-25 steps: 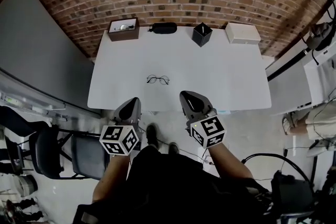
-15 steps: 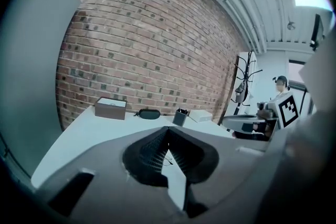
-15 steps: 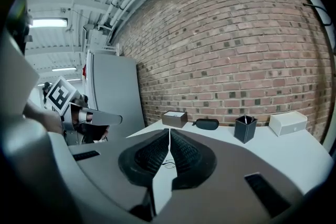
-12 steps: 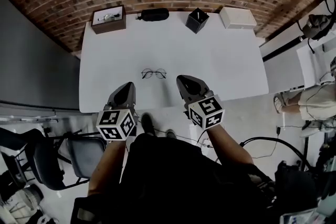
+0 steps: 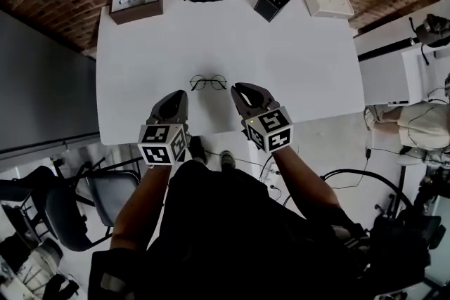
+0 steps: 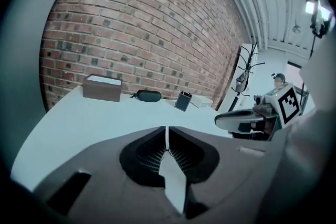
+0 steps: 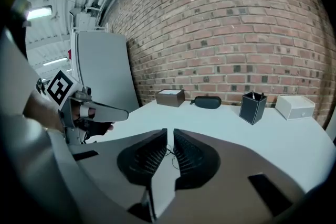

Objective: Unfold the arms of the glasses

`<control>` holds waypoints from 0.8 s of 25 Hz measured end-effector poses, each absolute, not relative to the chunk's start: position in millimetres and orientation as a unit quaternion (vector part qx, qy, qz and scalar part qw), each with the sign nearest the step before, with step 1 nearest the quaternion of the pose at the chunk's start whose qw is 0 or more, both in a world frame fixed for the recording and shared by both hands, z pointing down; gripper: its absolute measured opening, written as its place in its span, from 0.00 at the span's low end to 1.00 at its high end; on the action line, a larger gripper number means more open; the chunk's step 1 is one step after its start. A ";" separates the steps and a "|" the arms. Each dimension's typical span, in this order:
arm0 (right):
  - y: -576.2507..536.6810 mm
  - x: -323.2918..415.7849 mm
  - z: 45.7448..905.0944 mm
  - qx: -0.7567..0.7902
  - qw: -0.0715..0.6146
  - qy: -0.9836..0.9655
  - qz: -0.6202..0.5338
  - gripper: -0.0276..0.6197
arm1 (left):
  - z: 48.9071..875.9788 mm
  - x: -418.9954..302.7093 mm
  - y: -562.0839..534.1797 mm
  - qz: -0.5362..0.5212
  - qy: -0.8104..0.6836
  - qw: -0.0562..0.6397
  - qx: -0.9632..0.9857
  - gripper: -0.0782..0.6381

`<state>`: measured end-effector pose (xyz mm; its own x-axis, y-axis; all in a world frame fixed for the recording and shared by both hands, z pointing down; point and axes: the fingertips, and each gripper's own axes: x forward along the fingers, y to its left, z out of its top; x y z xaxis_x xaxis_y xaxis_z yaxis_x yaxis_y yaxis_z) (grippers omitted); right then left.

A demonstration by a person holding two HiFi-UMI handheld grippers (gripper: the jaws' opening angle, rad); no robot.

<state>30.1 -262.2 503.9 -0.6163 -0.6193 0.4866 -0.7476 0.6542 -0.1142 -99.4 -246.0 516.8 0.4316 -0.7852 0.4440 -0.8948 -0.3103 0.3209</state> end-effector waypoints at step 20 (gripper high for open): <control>-275.7 16.9 632.8 0.363 0.323 -0.848 0.210 0.09 | 644.4 -83.5 -277.8 0.215 -0.459 0.347 0.789 0.26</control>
<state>16.9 -275.7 632.8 -0.5274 -0.4805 0.7007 -0.7521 0.6477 -0.1219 -83.5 -277.8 644.4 0.4859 -0.5752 0.6580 -0.8737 -0.3385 0.3494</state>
